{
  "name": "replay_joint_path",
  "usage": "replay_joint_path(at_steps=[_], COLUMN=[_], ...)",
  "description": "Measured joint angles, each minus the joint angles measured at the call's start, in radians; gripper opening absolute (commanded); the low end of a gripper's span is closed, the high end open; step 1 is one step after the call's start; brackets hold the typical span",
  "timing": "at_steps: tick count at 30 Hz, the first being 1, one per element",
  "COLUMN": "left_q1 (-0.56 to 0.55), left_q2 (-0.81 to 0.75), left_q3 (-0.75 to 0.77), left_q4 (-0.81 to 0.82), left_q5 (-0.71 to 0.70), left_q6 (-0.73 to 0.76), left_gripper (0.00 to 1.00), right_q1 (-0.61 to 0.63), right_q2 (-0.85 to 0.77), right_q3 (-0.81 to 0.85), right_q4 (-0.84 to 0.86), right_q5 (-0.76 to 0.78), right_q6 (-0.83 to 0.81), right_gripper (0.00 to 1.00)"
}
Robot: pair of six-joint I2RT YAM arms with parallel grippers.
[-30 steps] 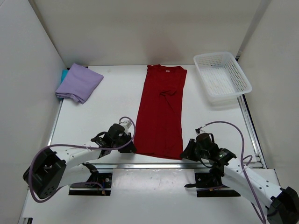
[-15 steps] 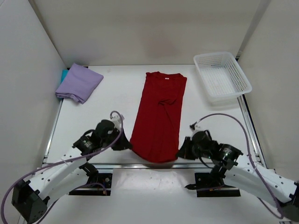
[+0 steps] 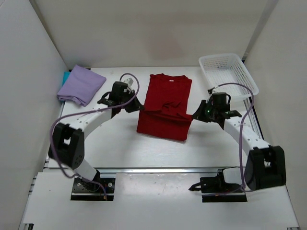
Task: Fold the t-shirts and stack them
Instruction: Fold the folded rectangular tshirt in 1/3 of the way
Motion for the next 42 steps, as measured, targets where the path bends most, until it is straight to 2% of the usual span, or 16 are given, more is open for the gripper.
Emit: replay_joint_path(at_steps=[8,12,15,17,18,21,23,25,27,28,31,34,38,42], left_q1=[0.037,0.048,0.059,0.067,0.072,0.090,0.097,0.097,0.077,0.057,-0.015,-0.053,-0.029,-0.041], left_q2=[0.346,0.478,0.567,0.602,0.610,0.589,0.539,0.455,0.336,0.277,0.167,0.197,0.277,0.190], left_q3=[0.309,0.406,0.468,0.481,0.478,0.429,0.378,0.304,0.187,0.128,-0.026,-0.132,-0.218,-0.351], left_q4=[0.017,0.006,-0.007,-0.009,-0.008,0.039,0.070,0.104,0.182,0.209,0.319,0.385,0.420,0.496], left_q5=[-0.008,-0.012,-0.013,-0.009,-0.003,0.003,0.001,-0.007,-0.018,-0.021,-0.023,0.012,0.045,0.037], left_q6=[0.023,0.029,0.032,0.027,0.018,-0.009,-0.028,-0.043,-0.059,-0.066,-0.085,-0.106,-0.137,-0.143], left_gripper=[0.00,0.02,0.15,0.33,0.38,0.43,0.40,0.35,0.35,0.33,0.28,0.26,0.26,0.25], right_q1=[-0.038,-0.053,-0.070,-0.073,-0.076,-0.075,-0.067,-0.047,-0.007,0.024,0.132,0.228,0.244,0.237], right_q2=[0.293,0.430,0.517,0.560,0.576,0.580,0.555,0.498,0.406,0.355,0.267,0.279,0.299,0.239], right_q3=[0.171,0.261,0.317,0.349,0.364,0.386,0.386,0.361,0.286,0.238,0.123,0.040,-0.093,-0.203], right_q4=[0.134,0.174,0.175,0.172,0.169,0.159,0.152,0.159,0.199,0.221,0.272,0.299,0.321,0.403], right_q5=[-0.026,-0.040,-0.043,-0.043,-0.043,-0.025,0.006,0.053,0.089,0.097,0.106,0.104,0.111,0.113], right_q6=[-0.023,-0.026,-0.027,-0.029,-0.034,-0.036,-0.040,-0.038,-0.026,-0.019,0.000,0.005,0.025,0.060], right_gripper=[0.00,0.00,0.16,0.33,0.35,0.47,0.46,0.28,0.06,0.01,0.00,0.00,0.00,0.00])
